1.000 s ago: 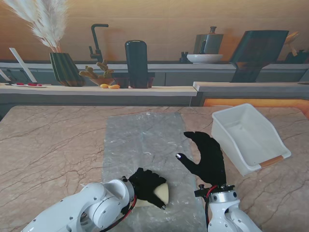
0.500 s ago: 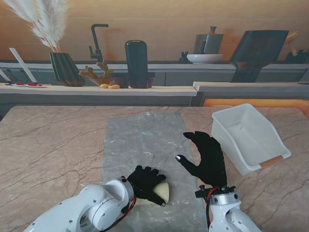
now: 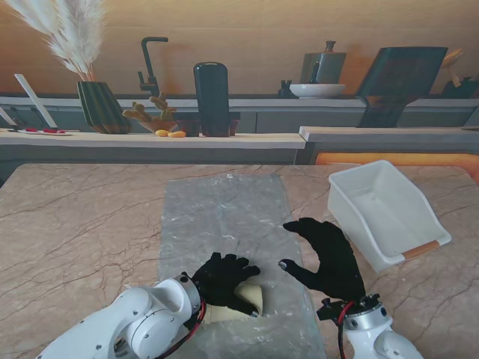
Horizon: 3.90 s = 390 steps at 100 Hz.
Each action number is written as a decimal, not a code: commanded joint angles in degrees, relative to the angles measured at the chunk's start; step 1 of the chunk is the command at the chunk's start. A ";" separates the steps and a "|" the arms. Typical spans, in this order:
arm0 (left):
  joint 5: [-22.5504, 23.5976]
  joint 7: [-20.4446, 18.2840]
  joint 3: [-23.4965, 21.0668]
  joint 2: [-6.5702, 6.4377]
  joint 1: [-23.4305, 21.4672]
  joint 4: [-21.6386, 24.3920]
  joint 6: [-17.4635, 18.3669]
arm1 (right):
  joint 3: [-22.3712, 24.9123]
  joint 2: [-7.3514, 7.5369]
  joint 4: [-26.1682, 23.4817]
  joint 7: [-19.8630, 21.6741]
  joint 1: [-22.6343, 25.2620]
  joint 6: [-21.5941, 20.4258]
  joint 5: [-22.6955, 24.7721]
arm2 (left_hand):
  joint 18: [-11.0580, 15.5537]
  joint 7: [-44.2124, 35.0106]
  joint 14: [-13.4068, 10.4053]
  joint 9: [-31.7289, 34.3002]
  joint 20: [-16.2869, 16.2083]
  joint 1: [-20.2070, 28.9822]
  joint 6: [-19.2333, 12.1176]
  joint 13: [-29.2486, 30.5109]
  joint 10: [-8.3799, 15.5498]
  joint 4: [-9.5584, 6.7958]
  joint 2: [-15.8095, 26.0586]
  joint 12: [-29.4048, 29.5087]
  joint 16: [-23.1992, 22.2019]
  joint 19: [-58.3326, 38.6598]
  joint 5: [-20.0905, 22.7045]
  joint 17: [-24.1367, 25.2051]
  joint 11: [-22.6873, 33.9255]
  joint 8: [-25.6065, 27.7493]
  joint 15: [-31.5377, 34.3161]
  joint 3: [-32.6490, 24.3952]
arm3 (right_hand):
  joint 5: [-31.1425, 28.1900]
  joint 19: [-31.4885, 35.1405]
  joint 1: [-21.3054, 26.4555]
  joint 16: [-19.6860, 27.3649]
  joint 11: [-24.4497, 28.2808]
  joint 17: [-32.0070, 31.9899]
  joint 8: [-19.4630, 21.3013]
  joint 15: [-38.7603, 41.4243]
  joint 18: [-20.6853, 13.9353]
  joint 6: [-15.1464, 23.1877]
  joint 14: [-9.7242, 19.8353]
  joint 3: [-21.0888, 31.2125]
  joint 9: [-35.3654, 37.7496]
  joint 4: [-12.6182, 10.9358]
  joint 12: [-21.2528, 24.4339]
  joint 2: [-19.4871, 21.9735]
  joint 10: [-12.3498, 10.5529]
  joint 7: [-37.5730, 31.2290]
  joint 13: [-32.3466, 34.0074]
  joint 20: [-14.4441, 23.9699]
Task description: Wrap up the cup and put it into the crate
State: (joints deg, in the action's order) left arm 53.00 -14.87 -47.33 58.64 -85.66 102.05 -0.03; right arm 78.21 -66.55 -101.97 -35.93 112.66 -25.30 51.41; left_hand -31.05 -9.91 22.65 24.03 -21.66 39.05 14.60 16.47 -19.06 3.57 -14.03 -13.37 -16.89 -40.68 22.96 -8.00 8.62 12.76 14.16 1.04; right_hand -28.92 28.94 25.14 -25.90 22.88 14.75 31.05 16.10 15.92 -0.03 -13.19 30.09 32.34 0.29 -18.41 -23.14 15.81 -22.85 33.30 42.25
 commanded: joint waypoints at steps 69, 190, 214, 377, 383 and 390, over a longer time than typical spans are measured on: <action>7.15 3.30 -6.99 0.33 -6.59 3.69 0.03 | -1.11 6.80 4.74 8.16 1.62 -10.32 18.40 | 5.12 -9.12 -4.29 8.94 -5.01 6.27 -5.22 7.35 3.73 -1.54 4.46 -6.70 -5.59 -7.55 5.59 -2.52 3.99 9.94 3.42 -0.60 | -3.14 8.72 -8.52 -6.80 8.48 3.11 4.47 8.85 -2.06 5.30 6.17 9.65 4.38 0.74 -4.27 -11.48 -5.95 -10.30 4.96 2.78; 5.12 2.31 -6.56 0.41 -5.27 1.70 -2.26 | -12.81 12.07 11.75 12.85 -7.20 -4.96 31.12 | 9.26 -17.84 -2.83 19.49 -10.23 12.13 -7.08 17.90 5.89 -1.69 8.33 -15.60 -15.63 -21.16 10.26 -8.20 12.44 15.84 16.34 -1.37 | -0.38 24.40 -0.17 -20.56 22.00 4.59 1.79 31.60 -8.91 6.68 9.11 12.43 4.67 -3.93 -16.33 -18.35 -8.50 -11.55 4.65 10.07; 4.90 2.57 -6.67 0.43 -5.32 1.62 -1.80 | -16.47 12.09 14.61 9.34 -9.63 -1.38 30.65 | 9.30 -17.69 -2.94 19.44 -10.12 12.43 -7.16 17.83 5.92 -1.68 8.49 -15.54 -15.55 -21.11 10.29 -8.09 12.29 15.72 16.23 -0.90 | -7.63 34.32 10.70 -21.78 26.86 8.85 -4.48 38.47 -9.03 10.56 8.41 17.84 14.05 1.55 -15.89 -14.79 -8.49 -23.88 12.10 8.36; -9.00 6.48 -13.31 1.27 -7.48 0.01 16.12 | -16.07 4.25 22.49 -5.72 -14.60 -5.59 10.81 | 9.28 -4.64 -3.67 14.74 -6.23 -7.57 -4.02 13.65 3.79 -1.37 1.28 -6.95 -9.99 -1.86 10.29 1.19 1.91 9.35 4.86 0.25 | -16.50 39.65 15.17 -19.18 27.16 11.19 -12.17 39.27 -7.12 8.94 5.64 19.68 22.21 4.87 -10.54 -8.05 -6.61 -34.89 17.10 5.87; -9.51 6.55 -13.54 1.31 -7.63 0.03 16.49 | -15.97 3.96 22.59 -5.74 -14.59 -5.58 10.02 | 9.04 -3.73 -3.47 14.57 -6.07 -8.38 -3.68 13.49 3.48 -1.28 0.78 -6.43 -9.83 -1.04 10.57 1.38 1.40 8.66 4.49 0.25 | -16.54 39.88 15.02 -19.19 27.36 11.19 -12.27 39.47 -7.01 8.57 5.56 19.66 22.26 4.82 -10.53 -7.93 -6.45 -34.85 17.23 5.83; -9.67 7.50 -13.67 1.48 -7.73 -0.20 17.19 | -15.61 3.57 22.48 -5.06 -14.39 -5.73 8.73 | 9.03 -3.51 -3.55 14.12 -5.99 -8.36 -3.43 13.20 3.37 -1.24 -0.08 -6.20 -9.81 -0.66 10.76 1.60 1.10 8.48 4.34 0.29 | -16.55 40.11 15.03 -19.19 27.54 11.09 -12.38 39.65 -6.86 8.14 5.32 19.62 22.25 4.77 -10.51 -7.88 -6.16 -34.79 17.25 5.78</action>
State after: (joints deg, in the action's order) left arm 43.52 -8.19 -60.94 59.90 -92.78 101.69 16.42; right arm 62.32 -62.23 -79.21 -41.54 98.00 -30.94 60.96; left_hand -21.16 -15.90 18.67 39.71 -28.28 32.51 9.95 31.42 -14.67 3.23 -12.26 -20.37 -27.37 -42.30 32.59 -7.70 11.01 22.02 19.43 1.11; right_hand -43.48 66.34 40.30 -44.76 48.88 25.62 19.10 53.87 8.53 8.63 -6.83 47.34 53.54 3.96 -29.30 -30.94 7.77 -55.87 49.24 47.86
